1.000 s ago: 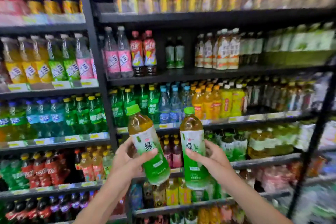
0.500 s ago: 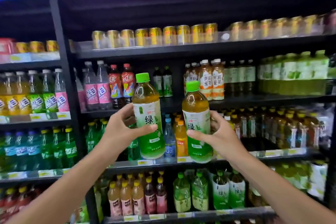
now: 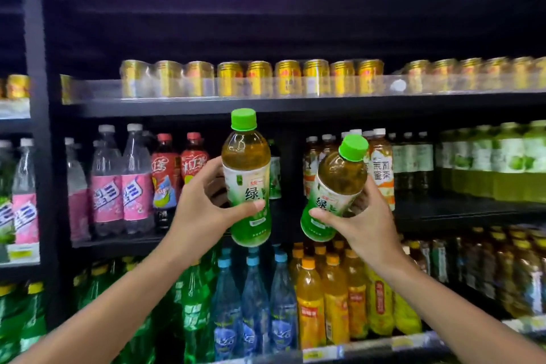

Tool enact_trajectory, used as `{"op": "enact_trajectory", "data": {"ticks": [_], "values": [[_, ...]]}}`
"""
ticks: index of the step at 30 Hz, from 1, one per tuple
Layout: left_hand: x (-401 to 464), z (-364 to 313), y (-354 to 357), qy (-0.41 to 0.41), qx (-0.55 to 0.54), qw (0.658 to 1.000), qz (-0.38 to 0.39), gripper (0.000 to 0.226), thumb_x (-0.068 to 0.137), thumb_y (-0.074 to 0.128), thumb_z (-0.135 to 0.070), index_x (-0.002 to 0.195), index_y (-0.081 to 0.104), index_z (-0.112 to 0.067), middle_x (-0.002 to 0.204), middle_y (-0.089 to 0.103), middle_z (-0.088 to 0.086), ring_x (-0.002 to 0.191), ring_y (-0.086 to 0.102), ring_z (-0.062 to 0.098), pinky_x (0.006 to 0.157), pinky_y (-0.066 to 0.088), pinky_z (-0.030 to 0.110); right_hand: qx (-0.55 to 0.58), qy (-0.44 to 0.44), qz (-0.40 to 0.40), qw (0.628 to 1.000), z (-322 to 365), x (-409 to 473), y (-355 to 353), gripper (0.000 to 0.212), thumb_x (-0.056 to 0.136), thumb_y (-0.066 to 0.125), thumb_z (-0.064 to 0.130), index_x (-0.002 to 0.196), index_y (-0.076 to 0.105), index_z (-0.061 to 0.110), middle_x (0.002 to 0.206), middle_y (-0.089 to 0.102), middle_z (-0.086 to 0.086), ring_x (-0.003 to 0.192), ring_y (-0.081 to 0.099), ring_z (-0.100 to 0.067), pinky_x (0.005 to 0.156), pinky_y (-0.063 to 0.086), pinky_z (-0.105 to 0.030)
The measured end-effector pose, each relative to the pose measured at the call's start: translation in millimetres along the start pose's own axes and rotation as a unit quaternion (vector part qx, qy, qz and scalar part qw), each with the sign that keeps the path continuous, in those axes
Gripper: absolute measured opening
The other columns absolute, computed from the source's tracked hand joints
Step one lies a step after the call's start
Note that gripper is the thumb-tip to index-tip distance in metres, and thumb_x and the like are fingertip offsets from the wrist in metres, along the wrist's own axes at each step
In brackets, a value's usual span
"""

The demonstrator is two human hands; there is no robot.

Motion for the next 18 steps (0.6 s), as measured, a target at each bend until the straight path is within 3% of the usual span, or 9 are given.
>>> {"op": "enact_trajectory", "data": {"ticks": [3, 6, 12, 18], "values": [[30.7, 25.5, 2.2, 0.018, -0.015, 1.000, 0.006, 0.066, 0.068, 0.092, -0.006, 0.126, 0.062, -0.020, 0.118, 0.073, -0.003, 0.112, 0.069, 0.013, 0.095, 0.056, 0.027, -0.023, -0.035, -0.015, 0.999, -11.0, 29.5, 12.4, 0.070, 0.065, 0.093, 0.024, 0.125, 0.057, 0.026, 0.117, 0.069, 0.016, 0.112, 0.066, -0.003, 0.093, 0.053, -0.020], [55.2, 47.5, 8.7, 0.029, -0.021, 0.999, 0.006, 0.067, 0.068, 0.091, -0.004, 0.126, 0.061, -0.018, 0.120, 0.072, -0.002, 0.115, 0.068, 0.013, 0.097, 0.055, 0.027, -0.040, -0.039, -0.007, 0.998, -30.4, 53.3, 22.7, 0.067, 0.069, 0.092, 0.022, 0.125, 0.056, 0.028, 0.119, 0.069, 0.014, 0.113, 0.065, -0.002, 0.094, 0.052, -0.017], [77.8, 87.4, 24.3, 0.019, -0.013, 1.000, -0.001, 0.069, 0.066, 0.093, -0.008, 0.126, 0.062, -0.022, 0.120, 0.072, -0.005, 0.114, 0.068, 0.012, 0.096, 0.056, 0.029, -0.113, -0.005, 0.025, 0.993, -88.4, 103.6, 33.3, 0.083, 0.063, 0.086, 0.061, 0.132, 0.047, 0.035, 0.127, 0.063, 0.013, 0.120, 0.061, -0.006, 0.103, 0.053, -0.040], [94.3, 106.4, 41.9, 0.003, 0.004, 1.000, -0.003, 0.069, 0.068, 0.092, -0.007, 0.127, 0.061, -0.023, 0.120, 0.072, -0.010, 0.113, 0.067, 0.006, 0.094, 0.056, 0.024, -0.135, 0.042, 0.062, 0.988, -133.6, 141.8, 54.6, 0.062, 0.076, 0.086, 0.039, 0.125, 0.052, 0.023, 0.112, 0.067, 0.011, 0.099, 0.064, 0.002, 0.089, 0.055, -0.025]]}}
Point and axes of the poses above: each hand's wrist, its own x-axis towards the middle knuckle, its own y-axis out of the palm, z = x × y, the point moved 10 cm from there along x, towards the middle knuckle
